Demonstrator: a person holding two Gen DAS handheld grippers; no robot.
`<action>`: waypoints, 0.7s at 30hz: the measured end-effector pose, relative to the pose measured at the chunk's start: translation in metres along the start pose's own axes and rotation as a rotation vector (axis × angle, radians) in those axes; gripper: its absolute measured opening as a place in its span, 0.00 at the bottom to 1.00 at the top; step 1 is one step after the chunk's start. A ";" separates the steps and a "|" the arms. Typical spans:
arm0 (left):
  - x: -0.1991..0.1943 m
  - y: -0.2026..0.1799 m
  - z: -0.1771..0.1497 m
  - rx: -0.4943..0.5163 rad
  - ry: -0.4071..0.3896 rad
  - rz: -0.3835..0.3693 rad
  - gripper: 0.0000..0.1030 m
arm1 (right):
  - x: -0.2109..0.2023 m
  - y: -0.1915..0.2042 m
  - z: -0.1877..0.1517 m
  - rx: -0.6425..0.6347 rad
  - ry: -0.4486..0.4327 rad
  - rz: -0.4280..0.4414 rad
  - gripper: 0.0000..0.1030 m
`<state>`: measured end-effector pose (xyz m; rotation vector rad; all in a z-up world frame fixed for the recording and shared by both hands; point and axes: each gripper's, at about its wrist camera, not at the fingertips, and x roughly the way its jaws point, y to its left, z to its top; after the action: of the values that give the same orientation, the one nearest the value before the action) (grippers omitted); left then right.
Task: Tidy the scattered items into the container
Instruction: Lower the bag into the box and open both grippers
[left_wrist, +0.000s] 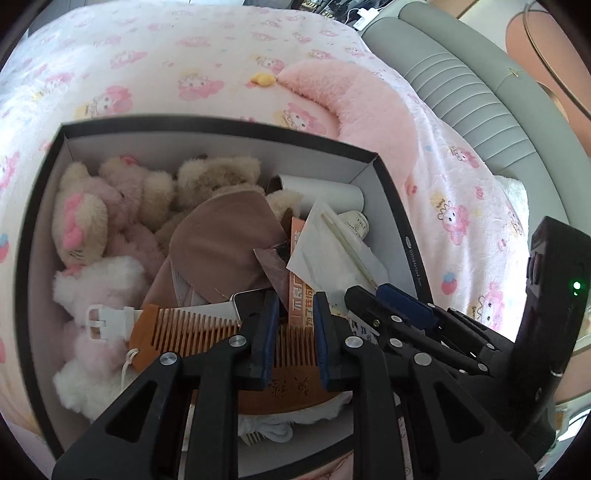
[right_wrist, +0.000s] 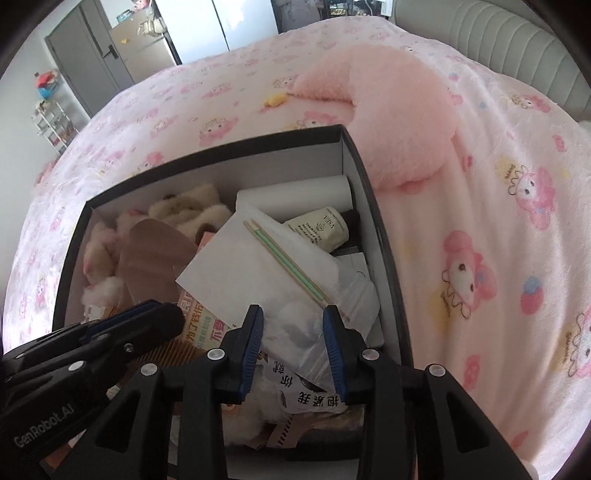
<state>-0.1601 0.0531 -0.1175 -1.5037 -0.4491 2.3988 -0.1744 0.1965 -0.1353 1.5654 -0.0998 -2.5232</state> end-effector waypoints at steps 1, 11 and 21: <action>-0.007 -0.002 0.000 0.019 -0.020 0.013 0.23 | -0.007 0.002 -0.001 -0.008 -0.017 -0.008 0.29; -0.127 -0.006 0.001 0.046 -0.283 0.165 0.72 | -0.111 0.039 0.006 -0.024 -0.233 -0.102 0.76; -0.245 -0.018 -0.046 0.079 -0.466 0.223 0.97 | -0.212 0.076 -0.039 -0.034 -0.385 -0.066 0.80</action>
<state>-0.0136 -0.0200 0.0712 -0.9975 -0.2833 2.9111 -0.0396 0.1610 0.0456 1.0685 -0.0531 -2.8288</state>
